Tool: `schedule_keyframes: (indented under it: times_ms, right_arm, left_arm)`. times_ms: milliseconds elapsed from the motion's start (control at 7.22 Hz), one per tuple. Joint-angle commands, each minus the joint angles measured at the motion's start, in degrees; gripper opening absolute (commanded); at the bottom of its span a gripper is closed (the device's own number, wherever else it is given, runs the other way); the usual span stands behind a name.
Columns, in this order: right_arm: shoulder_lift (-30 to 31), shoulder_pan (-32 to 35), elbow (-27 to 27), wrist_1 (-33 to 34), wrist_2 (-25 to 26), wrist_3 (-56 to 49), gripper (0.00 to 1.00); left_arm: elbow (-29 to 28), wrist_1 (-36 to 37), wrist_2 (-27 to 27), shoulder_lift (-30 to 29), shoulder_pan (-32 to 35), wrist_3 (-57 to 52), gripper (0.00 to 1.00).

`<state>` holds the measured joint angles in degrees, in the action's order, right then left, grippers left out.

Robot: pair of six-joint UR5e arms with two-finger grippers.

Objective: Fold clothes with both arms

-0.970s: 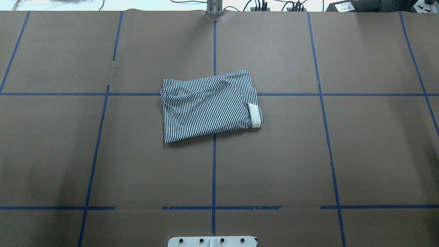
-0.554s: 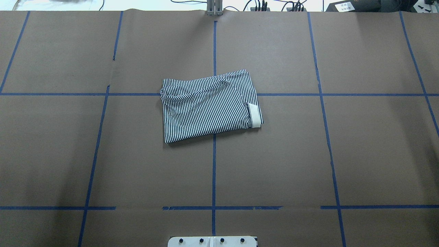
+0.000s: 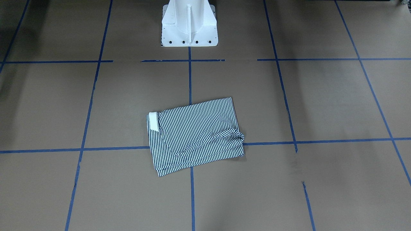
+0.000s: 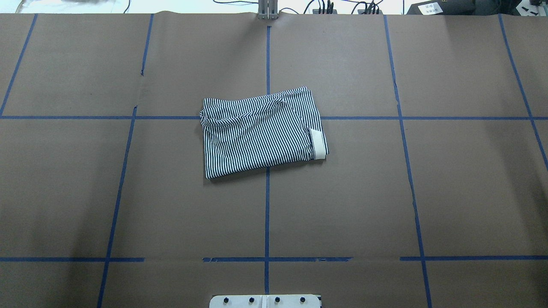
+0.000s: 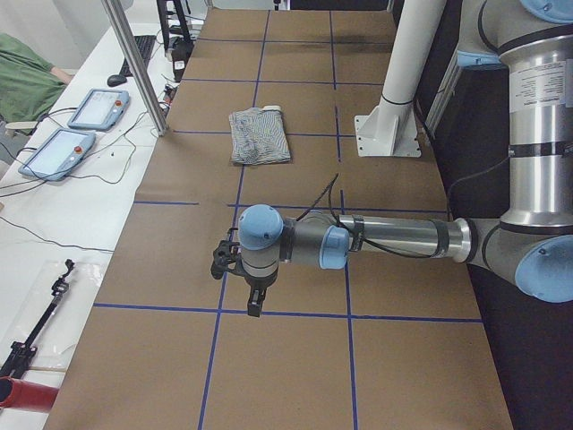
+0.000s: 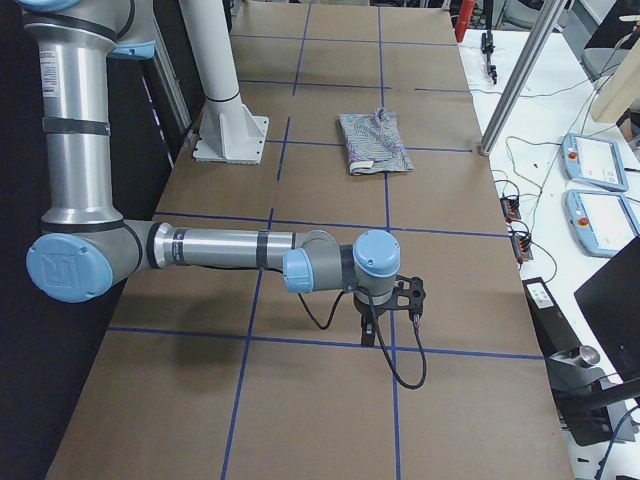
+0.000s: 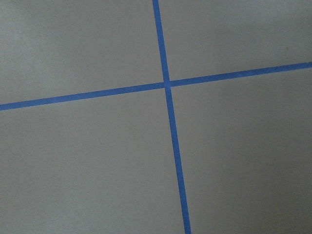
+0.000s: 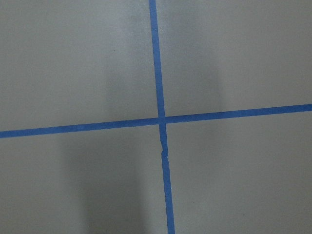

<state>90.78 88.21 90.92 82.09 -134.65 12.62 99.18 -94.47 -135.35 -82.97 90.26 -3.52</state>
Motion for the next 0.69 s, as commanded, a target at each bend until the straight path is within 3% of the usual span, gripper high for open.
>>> schedule_keyframes:
  times_ms: [0,554]
  right_arm:
    - [0.0,0.0,0.1,0.0,0.0,-0.1,1.00]
    - [1.1,0.1,1.4,0.0,-0.4,-0.1,1.00]
  left_arm:
    - [0.0,0.0,0.0,0.0,0.0,0.0,1.00]
    - [-1.3,0.2,0.1,-1.9,-0.3,0.1,1.00]
